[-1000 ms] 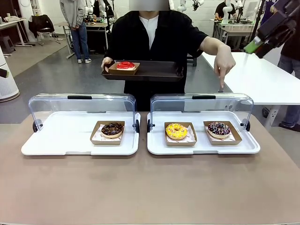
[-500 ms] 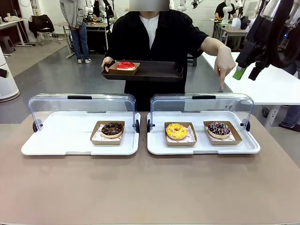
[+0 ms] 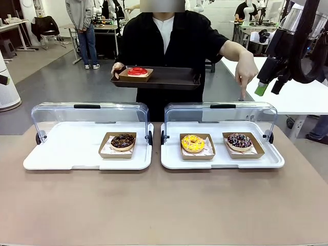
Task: Provide the desired donut to the person.
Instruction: Pick up and lift the Paper togo box containing the Donut pointed at by the person.
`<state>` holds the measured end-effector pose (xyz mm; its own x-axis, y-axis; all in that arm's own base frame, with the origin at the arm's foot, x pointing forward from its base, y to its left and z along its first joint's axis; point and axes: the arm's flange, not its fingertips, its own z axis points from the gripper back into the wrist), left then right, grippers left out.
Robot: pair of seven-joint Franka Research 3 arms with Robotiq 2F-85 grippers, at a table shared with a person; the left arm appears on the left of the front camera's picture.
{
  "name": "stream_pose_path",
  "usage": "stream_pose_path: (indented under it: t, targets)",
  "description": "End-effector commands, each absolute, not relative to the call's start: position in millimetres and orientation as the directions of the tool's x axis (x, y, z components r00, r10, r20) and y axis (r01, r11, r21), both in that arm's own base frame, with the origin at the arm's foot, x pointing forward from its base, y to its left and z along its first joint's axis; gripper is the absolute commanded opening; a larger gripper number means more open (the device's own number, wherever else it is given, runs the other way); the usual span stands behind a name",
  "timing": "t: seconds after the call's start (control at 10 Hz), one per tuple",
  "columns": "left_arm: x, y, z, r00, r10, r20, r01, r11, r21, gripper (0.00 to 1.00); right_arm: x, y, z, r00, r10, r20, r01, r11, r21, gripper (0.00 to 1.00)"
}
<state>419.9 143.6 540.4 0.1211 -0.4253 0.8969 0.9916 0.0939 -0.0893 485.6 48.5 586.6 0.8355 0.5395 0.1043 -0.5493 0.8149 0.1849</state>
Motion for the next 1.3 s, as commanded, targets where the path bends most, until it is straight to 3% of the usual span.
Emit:
stream_pose_path:
  t: [0.0, 0.3, 0.4, 0.5, 0.7, 0.9, 1.2]
  targets:
    - [418.7, 144.3, 541.1, 0.120, -0.424, 0.898, 0.992, 0.096, -0.088, 0.98, 486.1, 52.1, 590.5, 0.849, 0.518, 0.105, -0.529, 0.822, 0.210, 1.00]
    - [418.7, 144.3, 541.1, 0.120, -0.424, 0.898, 0.992, 0.096, -0.088, 0.98, 485.7, 49.4, 588.4, 0.838, 0.535, 0.105, -0.545, 0.818, 0.184, 1.00]
    - [418.7, 144.3, 541.1, 0.120, -0.424, 0.898, 0.992, 0.096, -0.088, 0.98, 500.5, 50.8, 565.7, 0.889, 0.459, 0.010, -0.449, 0.866, 0.218, 1.00]
    - [418.7, 144.3, 541.1, 0.120, -0.424, 0.898, 0.992, 0.096, -0.088, 0.98, 507.1, 54.5, 544.4, 0.877, 0.478, -0.048, -0.457, 0.861, 0.224, 1.00]
    - [418.7, 144.3, 541.1, 0.120, -0.424, 0.898, 0.992, 0.096, -0.088, 0.98, 500.3, 59.8, 520.2, 0.807, 0.582, -0.102, -0.554, 0.805, 0.212, 1.00]
    - [418.7, 144.3, 541.1, 0.120, -0.424, 0.898, 0.992, 0.096, -0.088, 0.98, 484.2, 63.0, 508.1, 0.662, 0.745, -0.090, -0.721, 0.664, 0.197, 1.00]
    - [418.7, 144.3, 541.1, 0.120, -0.424, 0.898, 0.992, 0.096, -0.088, 0.98, 476.3, 65.2, 485.2, 0.538, 0.841, -0.049, -0.830, 0.540, 0.138, 1.00]
